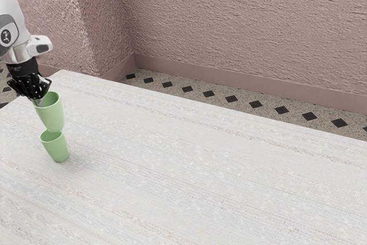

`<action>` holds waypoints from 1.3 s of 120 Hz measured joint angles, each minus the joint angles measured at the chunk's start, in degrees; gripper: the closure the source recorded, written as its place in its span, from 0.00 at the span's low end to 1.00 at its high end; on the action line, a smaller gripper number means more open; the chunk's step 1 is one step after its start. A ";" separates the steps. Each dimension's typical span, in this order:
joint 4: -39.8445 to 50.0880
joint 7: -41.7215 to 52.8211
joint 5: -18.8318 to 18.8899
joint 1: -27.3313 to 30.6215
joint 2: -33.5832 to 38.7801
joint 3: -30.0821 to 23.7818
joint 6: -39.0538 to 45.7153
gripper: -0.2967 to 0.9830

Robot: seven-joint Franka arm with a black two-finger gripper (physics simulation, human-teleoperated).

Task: Place the right cup onto the left cup

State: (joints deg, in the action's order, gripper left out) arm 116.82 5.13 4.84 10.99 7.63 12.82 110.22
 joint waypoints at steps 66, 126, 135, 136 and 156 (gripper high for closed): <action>-4.31 5.97 -1.98 3.41 -10.99 3.94 6.82 0.85; -4.88 8.85 -4.90 3.50 -16.22 3.95 9.85 0.85; -4.86 9.11 -5.04 3.60 -16.54 3.97 9.97 0.85; -4.85 9.13 -5.06 3.61 -16.59 3.97 9.98 0.85; -4.73 9.68 -5.77 3.71 -17.28 3.96 10.06 0.65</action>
State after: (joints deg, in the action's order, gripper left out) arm 112.10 14.81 -0.93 14.70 -9.65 16.79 120.28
